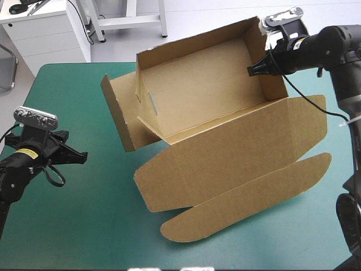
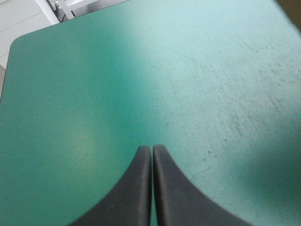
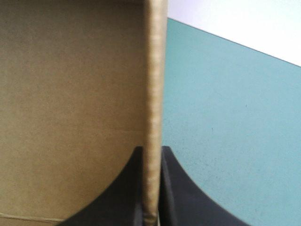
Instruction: Fold the box
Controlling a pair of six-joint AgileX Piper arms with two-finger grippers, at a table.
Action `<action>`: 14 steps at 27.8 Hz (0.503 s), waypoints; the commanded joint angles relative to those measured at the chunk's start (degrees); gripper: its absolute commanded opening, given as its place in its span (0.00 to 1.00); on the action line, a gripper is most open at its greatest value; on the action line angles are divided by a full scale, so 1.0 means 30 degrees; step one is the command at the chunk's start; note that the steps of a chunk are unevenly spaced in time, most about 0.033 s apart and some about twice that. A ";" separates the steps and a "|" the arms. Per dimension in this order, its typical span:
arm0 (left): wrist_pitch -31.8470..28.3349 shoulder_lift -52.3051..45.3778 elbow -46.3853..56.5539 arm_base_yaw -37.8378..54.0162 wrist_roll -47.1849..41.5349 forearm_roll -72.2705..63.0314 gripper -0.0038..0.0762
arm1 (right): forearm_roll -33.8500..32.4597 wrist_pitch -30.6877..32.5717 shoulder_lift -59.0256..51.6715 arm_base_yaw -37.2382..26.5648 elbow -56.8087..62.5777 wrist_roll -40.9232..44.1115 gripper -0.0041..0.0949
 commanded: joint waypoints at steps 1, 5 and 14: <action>-0.2160 0.0212 0.0210 0.0003 -0.0240 -0.0103 0.04 | 0.2415 0.0176 -0.1740 -0.1401 -0.0573 -0.0407 0.02; -0.3865 0.0915 0.1178 0.0003 -0.1256 -0.0145 0.04 | 0.4427 0.0176 -0.2614 -0.3106 0.0352 -0.1247 0.02; -0.5103 0.5092 0.1415 0.0003 0.0276 -0.3592 0.07 | 0.4888 0.0176 -0.4533 -0.4196 0.4365 -0.2775 0.02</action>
